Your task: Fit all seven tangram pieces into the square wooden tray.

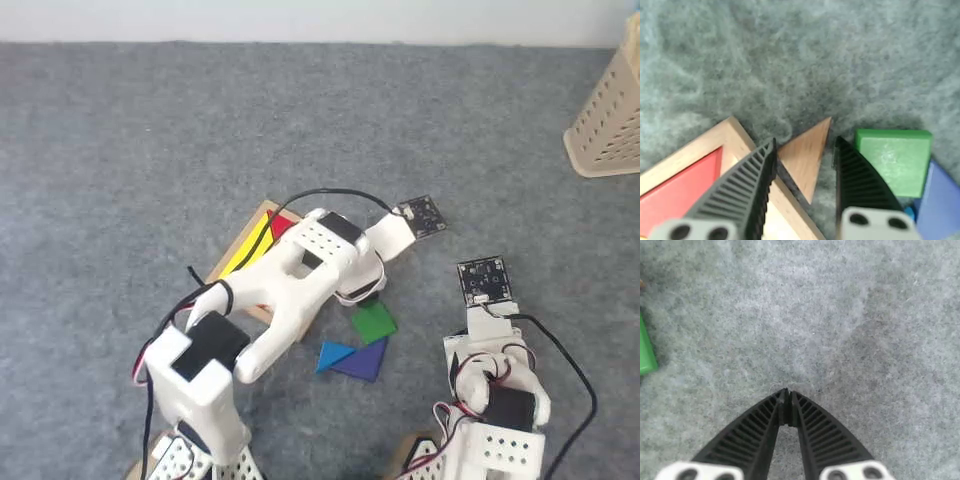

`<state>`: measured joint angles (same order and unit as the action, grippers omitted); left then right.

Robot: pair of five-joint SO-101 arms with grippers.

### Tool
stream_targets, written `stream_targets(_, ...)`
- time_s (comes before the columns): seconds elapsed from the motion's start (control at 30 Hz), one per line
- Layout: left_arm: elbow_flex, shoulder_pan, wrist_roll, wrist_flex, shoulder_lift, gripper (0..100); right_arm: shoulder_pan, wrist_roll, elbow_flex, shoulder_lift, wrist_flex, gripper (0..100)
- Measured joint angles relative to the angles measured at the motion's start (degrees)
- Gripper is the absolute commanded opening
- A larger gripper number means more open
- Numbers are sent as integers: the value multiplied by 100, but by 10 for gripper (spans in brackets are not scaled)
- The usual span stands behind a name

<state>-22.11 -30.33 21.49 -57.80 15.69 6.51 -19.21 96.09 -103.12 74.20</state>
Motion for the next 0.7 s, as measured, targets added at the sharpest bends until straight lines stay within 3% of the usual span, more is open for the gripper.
stream_targets(0.4,527,-114,-1160,-668,387,68,0,0,0,0,0,6)
stream_targets(0.7,510,-105,-1248,-651,167,44,0,0,0,0,0,6)
